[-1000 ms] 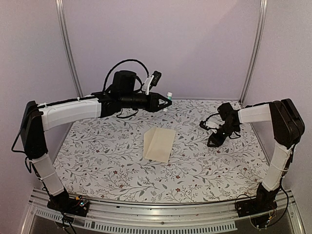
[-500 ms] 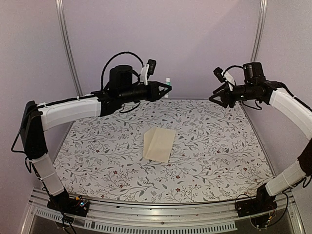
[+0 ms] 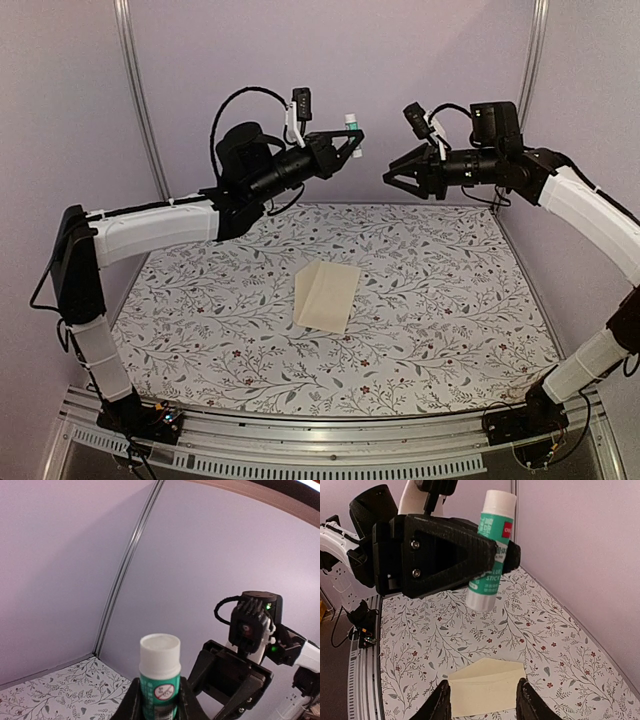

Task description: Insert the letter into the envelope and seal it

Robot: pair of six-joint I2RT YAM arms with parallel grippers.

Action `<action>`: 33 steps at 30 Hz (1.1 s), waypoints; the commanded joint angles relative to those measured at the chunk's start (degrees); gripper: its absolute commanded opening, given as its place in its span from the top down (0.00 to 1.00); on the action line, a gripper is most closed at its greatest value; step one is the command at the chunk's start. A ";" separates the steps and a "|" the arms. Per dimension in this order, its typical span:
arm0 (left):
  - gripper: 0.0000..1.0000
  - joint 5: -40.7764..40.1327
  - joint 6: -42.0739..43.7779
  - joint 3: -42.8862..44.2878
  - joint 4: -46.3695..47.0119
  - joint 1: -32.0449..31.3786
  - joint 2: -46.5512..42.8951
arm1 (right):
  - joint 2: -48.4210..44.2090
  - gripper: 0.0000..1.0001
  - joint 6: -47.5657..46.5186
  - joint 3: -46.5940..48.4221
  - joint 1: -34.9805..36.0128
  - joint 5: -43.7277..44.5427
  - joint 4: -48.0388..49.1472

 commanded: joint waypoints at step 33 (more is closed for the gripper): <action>0.70 11.28 -1.24 4.40 0.17 -1.36 3.22 | 4.39 1.00 5.60 2.87 3.64 -6.45 5.78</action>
